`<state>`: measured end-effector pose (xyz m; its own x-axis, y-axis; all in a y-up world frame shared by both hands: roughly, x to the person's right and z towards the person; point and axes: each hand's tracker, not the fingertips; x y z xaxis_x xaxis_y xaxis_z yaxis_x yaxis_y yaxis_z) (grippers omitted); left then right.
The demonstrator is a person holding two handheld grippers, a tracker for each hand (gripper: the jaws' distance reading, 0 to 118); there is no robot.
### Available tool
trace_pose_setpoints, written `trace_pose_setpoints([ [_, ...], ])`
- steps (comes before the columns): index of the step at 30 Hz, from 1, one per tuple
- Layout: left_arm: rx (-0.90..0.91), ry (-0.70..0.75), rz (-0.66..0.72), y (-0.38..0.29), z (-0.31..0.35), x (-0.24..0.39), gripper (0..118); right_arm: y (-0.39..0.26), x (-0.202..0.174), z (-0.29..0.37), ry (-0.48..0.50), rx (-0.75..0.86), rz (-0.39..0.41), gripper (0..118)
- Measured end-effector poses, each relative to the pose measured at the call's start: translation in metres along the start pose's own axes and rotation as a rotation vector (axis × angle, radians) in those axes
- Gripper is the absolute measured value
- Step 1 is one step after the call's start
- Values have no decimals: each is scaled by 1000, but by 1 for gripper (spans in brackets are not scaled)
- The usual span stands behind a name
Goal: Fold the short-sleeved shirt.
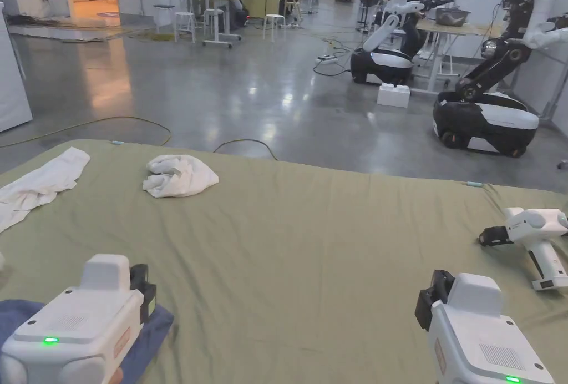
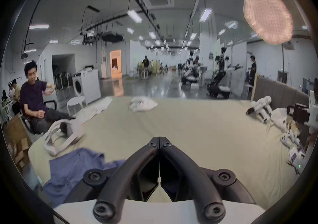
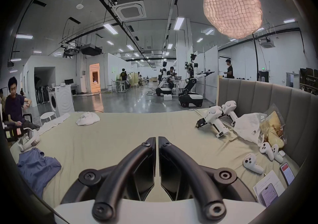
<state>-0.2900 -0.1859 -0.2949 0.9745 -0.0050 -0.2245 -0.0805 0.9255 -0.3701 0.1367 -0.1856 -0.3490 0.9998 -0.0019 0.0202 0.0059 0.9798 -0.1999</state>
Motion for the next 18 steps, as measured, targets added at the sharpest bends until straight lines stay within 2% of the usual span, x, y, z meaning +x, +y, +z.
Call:
trace_pose_setpoints([
  [7, -224, 67, 118, -45, 7, -105, 2, -15, -7, -7, 27, -40, 12, 2],
  [10, -350, 92, 133, -66, 2, -135, 24, -21, -11, -11, 33, -50, 8, 2],
  [12, -422, 133, 132, -78, -6, -148, 68, -25, -16, -14, 40, -67, 13, 2],
  [14, -442, 132, 143, -89, -14, -158, 95, -27, -20, -15, 50, -78, 14, 2],
  [18, -520, 148, 185, -110, -35, -173, 95, -33, -27, -16, 70, -92, 35, 2],
])
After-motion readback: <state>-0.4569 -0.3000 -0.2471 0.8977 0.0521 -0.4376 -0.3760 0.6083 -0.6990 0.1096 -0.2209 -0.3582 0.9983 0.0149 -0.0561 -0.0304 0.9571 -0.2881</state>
